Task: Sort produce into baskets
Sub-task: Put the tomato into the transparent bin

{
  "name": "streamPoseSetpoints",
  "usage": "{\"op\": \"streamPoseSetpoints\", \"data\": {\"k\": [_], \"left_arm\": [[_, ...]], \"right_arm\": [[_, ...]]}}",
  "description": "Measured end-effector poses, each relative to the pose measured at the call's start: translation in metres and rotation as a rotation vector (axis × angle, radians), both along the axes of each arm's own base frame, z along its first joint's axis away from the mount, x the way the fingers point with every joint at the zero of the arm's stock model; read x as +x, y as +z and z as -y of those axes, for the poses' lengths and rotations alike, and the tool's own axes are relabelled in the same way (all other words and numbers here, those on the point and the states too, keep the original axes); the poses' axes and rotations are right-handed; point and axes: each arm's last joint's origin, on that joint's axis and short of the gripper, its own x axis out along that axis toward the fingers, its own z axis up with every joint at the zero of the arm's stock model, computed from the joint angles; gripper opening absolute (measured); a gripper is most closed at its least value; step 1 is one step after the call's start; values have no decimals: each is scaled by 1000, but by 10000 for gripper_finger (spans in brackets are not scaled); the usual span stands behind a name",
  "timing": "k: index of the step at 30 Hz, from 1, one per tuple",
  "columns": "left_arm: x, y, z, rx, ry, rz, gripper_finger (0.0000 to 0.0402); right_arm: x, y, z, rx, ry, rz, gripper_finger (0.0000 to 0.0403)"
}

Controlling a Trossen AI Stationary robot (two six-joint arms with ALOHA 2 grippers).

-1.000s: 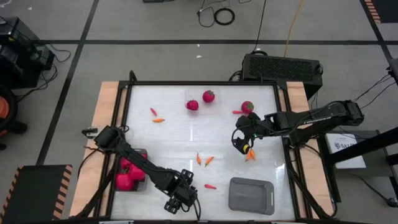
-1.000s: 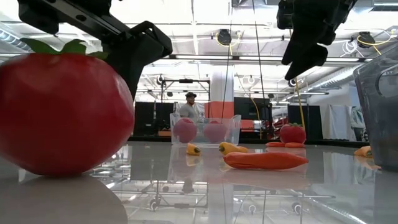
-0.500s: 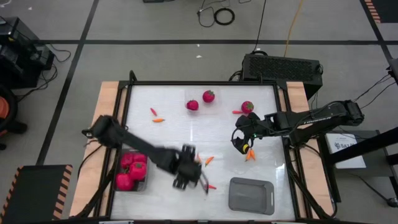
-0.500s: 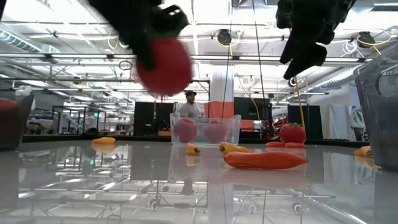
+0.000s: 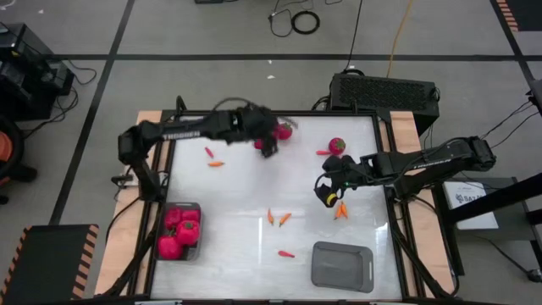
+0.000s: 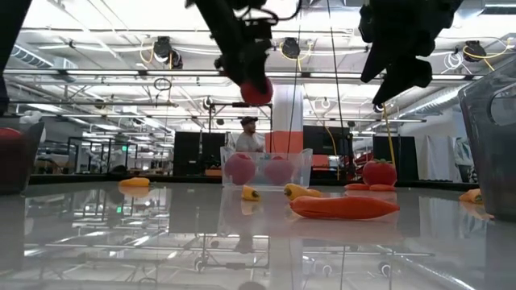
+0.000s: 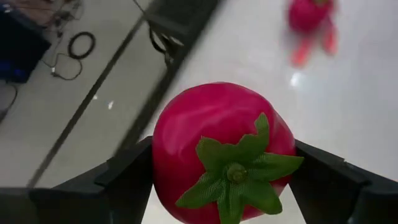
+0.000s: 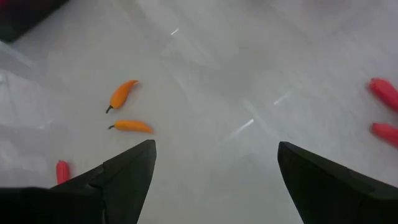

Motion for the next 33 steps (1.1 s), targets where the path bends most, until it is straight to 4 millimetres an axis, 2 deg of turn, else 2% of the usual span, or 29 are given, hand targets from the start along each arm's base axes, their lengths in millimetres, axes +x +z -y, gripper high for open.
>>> {"op": "streamPoseSetpoints", "data": {"k": [5, 9, 12, 15, 20, 33], "left_arm": [[-4, -10, -55, -88, 124, 116, 320], [-7, -25, -82, -177, 244, 148, 320], [-6, -41, -92, -263, 311, 152, 320], [-5, -51, -96, -349, 347, 160, 320], [1, -61, -93, -392, 325, 152, 320], [-2, -64, -90, -412, 332, 103, 320]], "right_arm": [[-2, -1, -4, 50, -57, -5, 329], [-3, -1, -10, 84, -73, -6, 329], [-4, -2, -14, 101, -88, -5, 329], [-5, -2, -18, 98, -108, -3, 329], [-6, -2, -20, 91, -124, 2, 329], [-5, -2, -15, 36, -109, -1, 329]]}}
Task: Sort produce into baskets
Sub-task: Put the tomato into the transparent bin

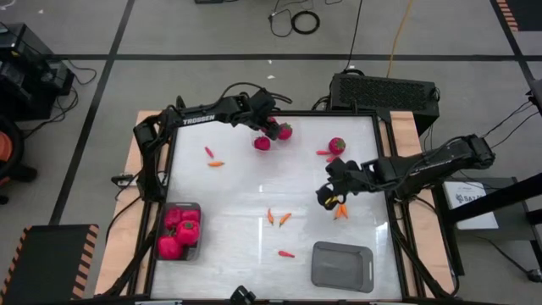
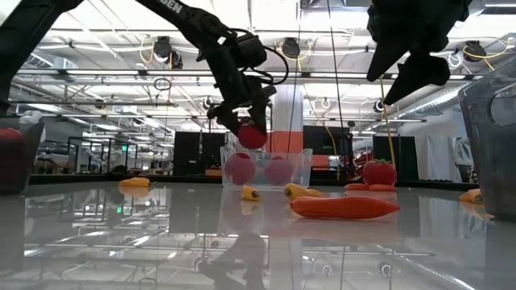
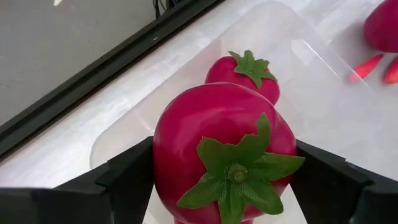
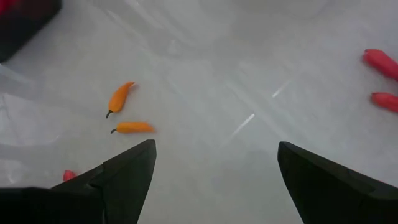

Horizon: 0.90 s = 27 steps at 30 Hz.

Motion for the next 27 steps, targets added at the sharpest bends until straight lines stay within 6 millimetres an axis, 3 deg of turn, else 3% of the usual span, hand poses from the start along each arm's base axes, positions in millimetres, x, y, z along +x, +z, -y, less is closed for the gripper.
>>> {"op": "streamPoseSetpoints", "data": {"k": [9, 27], "left_arm": [[0, 1, -1, 40, 21, -7, 320], [6, -1, 1, 93, 39, -4, 320]], "right_arm": [[1, 0, 7, -27, 13, -9, 329], [0, 0, -1, -7, 28, -5, 329]]}}
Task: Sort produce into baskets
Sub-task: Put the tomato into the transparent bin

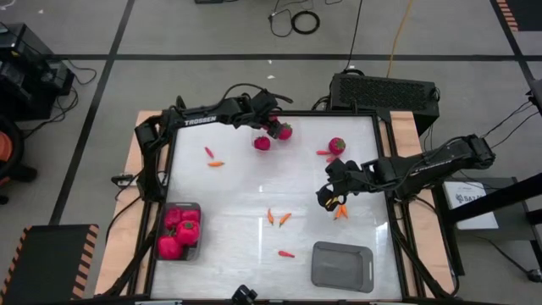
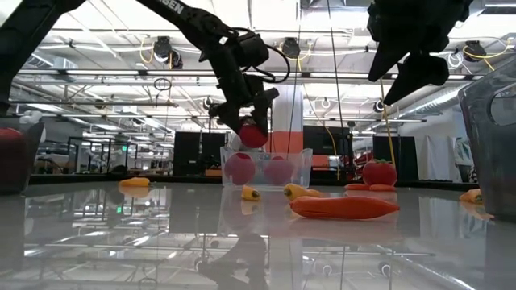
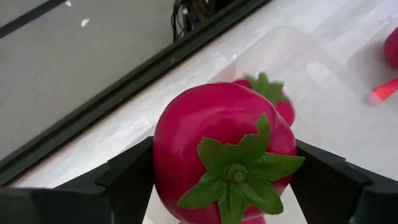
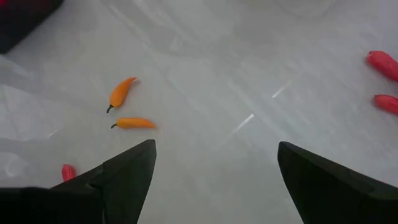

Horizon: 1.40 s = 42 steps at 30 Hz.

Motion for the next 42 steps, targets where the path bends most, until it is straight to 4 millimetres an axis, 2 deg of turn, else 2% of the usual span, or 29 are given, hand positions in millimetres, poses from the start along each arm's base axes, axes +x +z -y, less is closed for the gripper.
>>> {"op": "streamPoseSetpoints", "data": {"k": [3, 10, 16, 19, 23, 26, 30, 36, 42], "left_arm": [[3, -5, -1, -1, -2, -1, 331], [10, -18, 1, 24, 10, -31, 395], [13, -18, 5, 25, -1, -27, 390], [12, -19, 8, -64, 0, -1, 390], [11, -17, 10, -192, -29, 63, 390], [2, 3, 11, -209, -43, 99, 390], [-22, 50, 23, -120, -52, 133, 390], [-65, 117, 63, 93, -33, 133, 390], [-109, 156, 107, 169, -28, 133, 390]], "right_arm": [[0, 0, 0, 1, -1, 0, 329], [0, 0, 0, 0, 0, -1, 329], [0, 0, 0, -15, 21, -7, 329], [0, 0, 2, -20, 18, -10, 329], [-1, 0, 16, -44, -18, -26, 329], [-4, 5, 33, -75, -77, -12, 329], [-13, 10, 59, -97, -184, -20, 329], [-22, 7, 97, -129, -289, -98, 329], [-29, 0, 132, -113, -369, -158, 329]]}}
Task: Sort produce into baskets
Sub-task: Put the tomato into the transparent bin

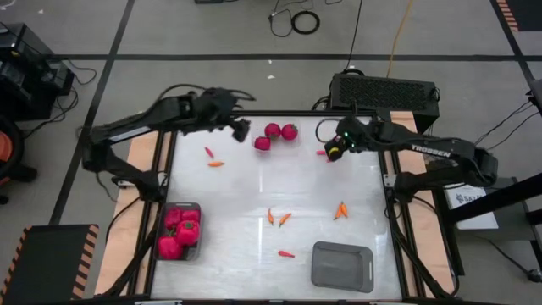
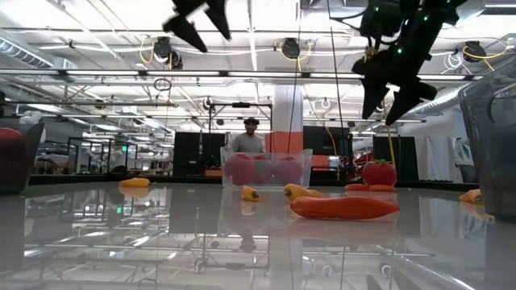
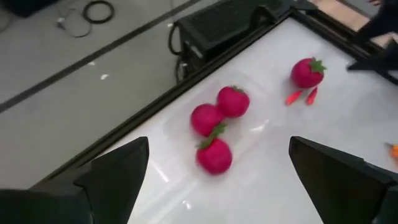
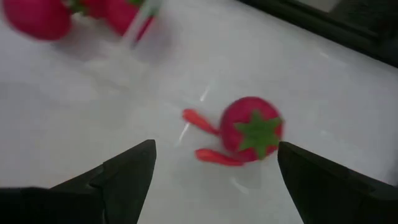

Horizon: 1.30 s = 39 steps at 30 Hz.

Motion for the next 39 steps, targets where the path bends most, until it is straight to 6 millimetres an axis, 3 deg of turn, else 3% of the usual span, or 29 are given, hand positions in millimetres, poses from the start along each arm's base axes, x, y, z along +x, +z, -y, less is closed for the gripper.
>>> {"op": "streamPoseSetpoints", "data": {"k": [6, 12, 21, 33, 39], "left_arm": [[-45, 5, 35, 25, 99, -137, 390], [-78, -20, 58, 5, 180, -48, 390], [-82, -92, 70, -176, 55, 205, 390], [-107, -161, 77, -369, 140, 246, 390], [-108, -197, 86, -464, 51, 257, 390]], "right_arm": [[-8, -4, 22, 26, -71, -16, 329], [-10, -18, 43, 131, -81, -39, 341], [2, -52, 68, 177, -72, -143, 374], [13, -95, 85, 265, -74, -259, 374], [13, -100, 85, 296, -115, -270, 340]]}}
